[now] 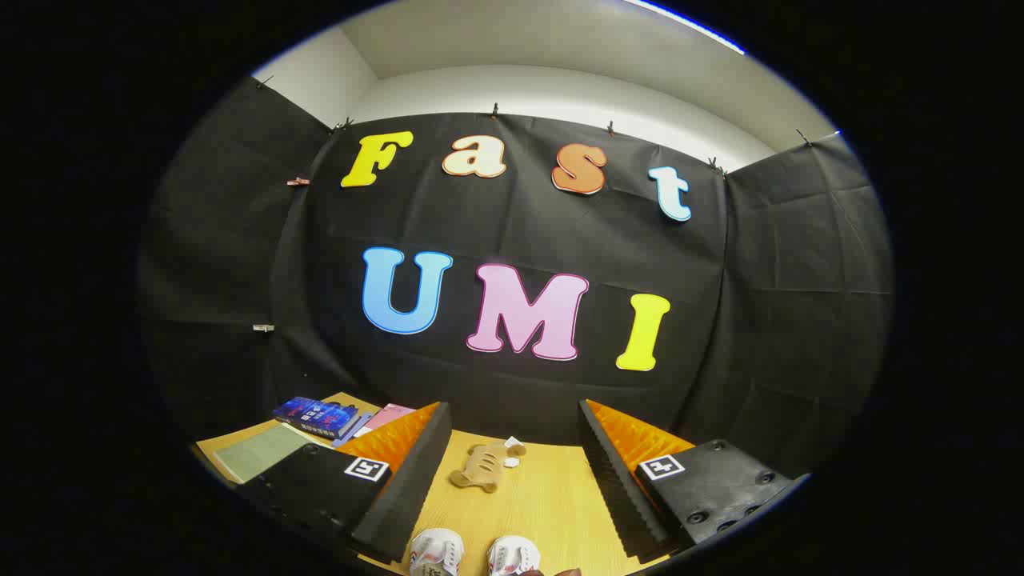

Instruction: Open the storage box then place both shoes into the box .Put the left shoe in first, then the right shoe, with the right side of both shoes facing outward in a uniform manner.

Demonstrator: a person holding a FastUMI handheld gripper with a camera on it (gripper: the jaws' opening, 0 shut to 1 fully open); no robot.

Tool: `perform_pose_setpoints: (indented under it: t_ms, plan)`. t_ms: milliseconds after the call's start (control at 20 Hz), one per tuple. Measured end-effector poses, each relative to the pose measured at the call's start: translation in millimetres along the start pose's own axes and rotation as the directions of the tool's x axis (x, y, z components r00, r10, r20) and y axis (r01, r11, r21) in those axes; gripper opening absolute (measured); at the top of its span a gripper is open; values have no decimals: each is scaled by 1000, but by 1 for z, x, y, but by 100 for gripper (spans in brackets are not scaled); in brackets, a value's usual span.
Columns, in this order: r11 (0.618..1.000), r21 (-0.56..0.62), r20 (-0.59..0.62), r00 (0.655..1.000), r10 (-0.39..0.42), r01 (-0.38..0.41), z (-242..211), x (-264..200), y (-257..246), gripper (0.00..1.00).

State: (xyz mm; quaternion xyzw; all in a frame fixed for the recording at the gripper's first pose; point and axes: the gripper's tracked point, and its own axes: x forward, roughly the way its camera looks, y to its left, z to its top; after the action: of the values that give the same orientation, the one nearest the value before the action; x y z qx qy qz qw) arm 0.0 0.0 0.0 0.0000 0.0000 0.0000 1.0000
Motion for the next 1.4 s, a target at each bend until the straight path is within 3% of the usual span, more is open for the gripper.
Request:
perform_pose_setpoints:
  t_ms: [800,950,1050,1150,1250,1400]
  plan:
    - [1000,8,-40,999,18,-17,-11,-7,7,97]
    - [997,19,-45,996,71,-70,-15,-7,20,97]
    - [985,57,-62,984,165,-161,-21,-7,41,97]
    - [942,148,-83,946,314,-300,-30,-8,74,97]
    - [849,298,-95,872,480,-435,-43,-15,107,97]
    - [697,500,-103,763,638,-515,-65,-16,138,99]
